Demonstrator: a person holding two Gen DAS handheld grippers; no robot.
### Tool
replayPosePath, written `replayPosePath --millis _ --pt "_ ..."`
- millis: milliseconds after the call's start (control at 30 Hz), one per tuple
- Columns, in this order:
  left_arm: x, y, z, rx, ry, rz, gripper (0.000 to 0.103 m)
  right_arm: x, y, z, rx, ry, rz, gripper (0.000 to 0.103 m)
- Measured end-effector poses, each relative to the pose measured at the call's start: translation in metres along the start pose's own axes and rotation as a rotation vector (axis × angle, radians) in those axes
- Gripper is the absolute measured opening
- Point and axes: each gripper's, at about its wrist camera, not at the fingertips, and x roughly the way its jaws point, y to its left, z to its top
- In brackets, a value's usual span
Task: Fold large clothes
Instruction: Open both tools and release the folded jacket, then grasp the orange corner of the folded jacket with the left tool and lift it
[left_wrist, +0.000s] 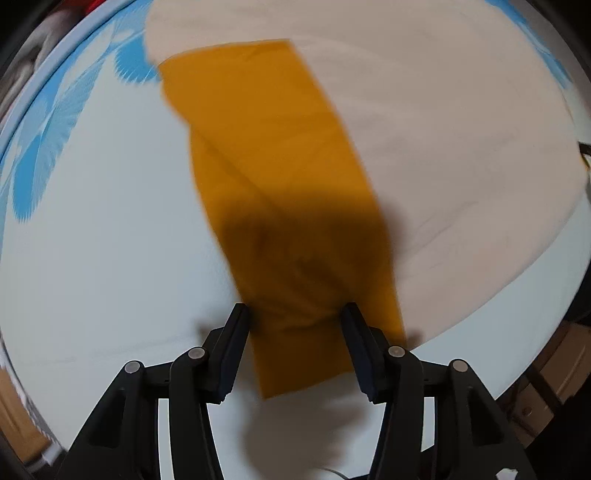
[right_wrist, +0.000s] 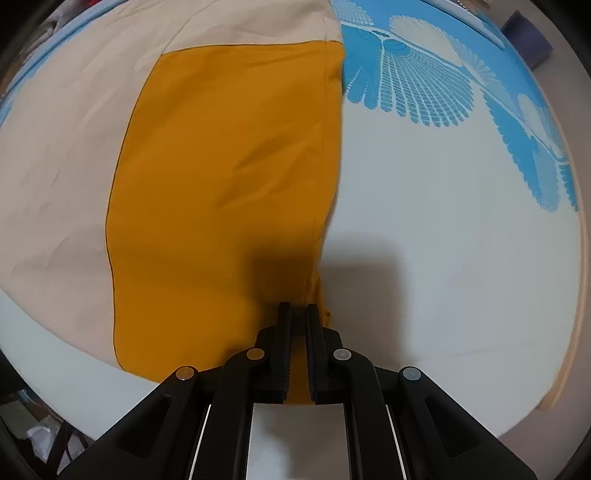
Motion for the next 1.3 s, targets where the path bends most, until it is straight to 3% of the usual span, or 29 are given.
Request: replayPosePath --millis 100,167,300,367,500,600,667,700,767,833,900,1033,1100,1167,1233,1300 --pt "-0.031 -0.008 -0.004 -0.048 -0.11 0.117 0.045 -0.021 -0.007 -0.003 0.103 -0.02 -0.061 0.008" --pt "-0.057 -0.012 -0.007 -0.104 -0.197 0.146 0.046 -0.052 -0.011 -0.002 0.172 -0.119 -0.065 0.008" --pt "-0.125 -0.026 -0.026 -0.289 -0.419 0.134 0.047 -0.141 0.01 -0.011 0.246 -0.42 -0.095 0.012" --pt "-0.147 -0.045 -0.043 -0.351 -0.49 0.145 0.051 -0.18 0.04 -0.027 0.233 -0.562 -0.051 0.013" --pt "-0.162 -0.081 -0.083 -0.422 -0.609 0.161 0.055 -0.197 0.095 -0.056 0.253 -0.693 0.048 0.014" --pt "-0.135 -0.089 -0.101 -0.473 -0.62 0.138 0.055 -0.181 0.145 -0.068 0.223 -0.678 0.088 0.014" --pt "-0.114 -0.087 -0.107 -0.493 -0.575 0.146 0.048 -0.159 0.17 -0.066 0.15 -0.654 0.071 0.014" --pt "-0.104 -0.085 -0.107 -0.516 -0.53 0.134 0.039 -0.149 0.178 -0.067 0.124 -0.641 0.059 0.014" --pt "-0.097 -0.082 -0.105 -0.543 -0.51 0.103 0.036 -0.131 0.195 -0.061 0.075 -0.621 0.027 0.014" --pt "-0.098 -0.08 -0.102 -0.542 -0.521 0.114 0.036 -0.124 0.199 -0.074 0.076 -0.615 0.038 0.014" --pt "-0.097 -0.081 -0.098 -0.52 -0.525 0.142 0.036 -0.112 0.198 -0.065 0.083 -0.59 0.041 0.014" --pt "-0.088 -0.079 -0.098 -0.532 -0.504 0.122 0.036 -0.092 0.209 -0.049 0.082 -0.546 0.045 0.014" --pt "-0.086 -0.08 -0.097 -0.531 -0.502 0.126 0.036 -0.071 0.219 -0.043 0.063 -0.472 0.023 0.014" --pt "-0.085 -0.08 -0.096 -0.531 -0.5 0.121 0.036 -0.039 0.227 -0.036 0.018 -0.342 -0.053 0.014" --pt "-0.082 -0.077 -0.096 -0.534 -0.497 0.11 0.036 -0.035 0.228 -0.037 0.021 -0.328 -0.078 0.014" --pt "-0.079 -0.07 -0.097 -0.557 -0.497 0.059 0.036 -0.047 0.225 -0.037 0.056 -0.35 -0.05 0.014"
